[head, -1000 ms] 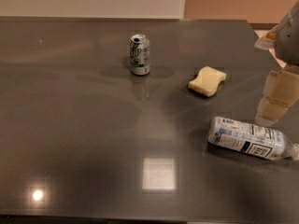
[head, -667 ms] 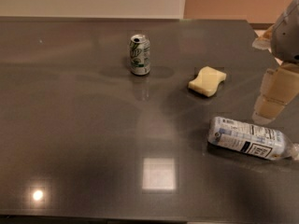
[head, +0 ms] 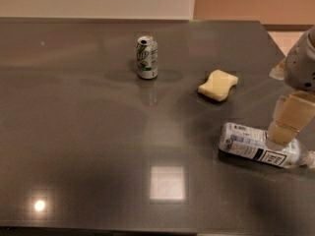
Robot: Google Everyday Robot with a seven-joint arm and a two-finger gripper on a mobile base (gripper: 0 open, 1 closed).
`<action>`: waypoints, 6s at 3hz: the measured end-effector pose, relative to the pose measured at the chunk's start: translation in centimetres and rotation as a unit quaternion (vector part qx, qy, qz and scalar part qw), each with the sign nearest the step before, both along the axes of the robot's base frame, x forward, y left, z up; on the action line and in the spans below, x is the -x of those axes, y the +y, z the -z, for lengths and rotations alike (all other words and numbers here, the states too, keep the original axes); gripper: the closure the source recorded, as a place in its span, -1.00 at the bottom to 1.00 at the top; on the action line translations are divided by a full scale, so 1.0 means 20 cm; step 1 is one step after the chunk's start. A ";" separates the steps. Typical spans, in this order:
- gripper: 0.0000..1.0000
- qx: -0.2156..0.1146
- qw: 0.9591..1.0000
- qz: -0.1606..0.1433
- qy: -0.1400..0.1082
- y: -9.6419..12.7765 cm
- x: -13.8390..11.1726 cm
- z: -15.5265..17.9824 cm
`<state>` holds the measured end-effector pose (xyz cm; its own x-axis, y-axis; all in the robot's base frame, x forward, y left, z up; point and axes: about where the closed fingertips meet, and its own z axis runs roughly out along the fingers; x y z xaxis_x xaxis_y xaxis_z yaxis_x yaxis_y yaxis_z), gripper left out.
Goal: Move blue plastic bottle near sponge
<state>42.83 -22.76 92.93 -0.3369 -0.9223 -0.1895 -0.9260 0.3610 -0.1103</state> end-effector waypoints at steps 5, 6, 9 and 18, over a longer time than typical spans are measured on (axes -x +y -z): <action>-1.00 -0.043 0.998 0.001 0.046 -0.08 0.18 0.37; -0.65 -0.039 0.998 -0.003 0.049 -0.08 0.17 0.41; 0.90 -0.043 0.996 -0.056 0.046 -0.09 0.02 0.30; -1.00 0.022 0.982 -0.187 0.024 -0.06 -0.55 0.38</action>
Offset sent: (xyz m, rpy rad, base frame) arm -0.0722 -0.0287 -0.0589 0.0395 0.1028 -0.0199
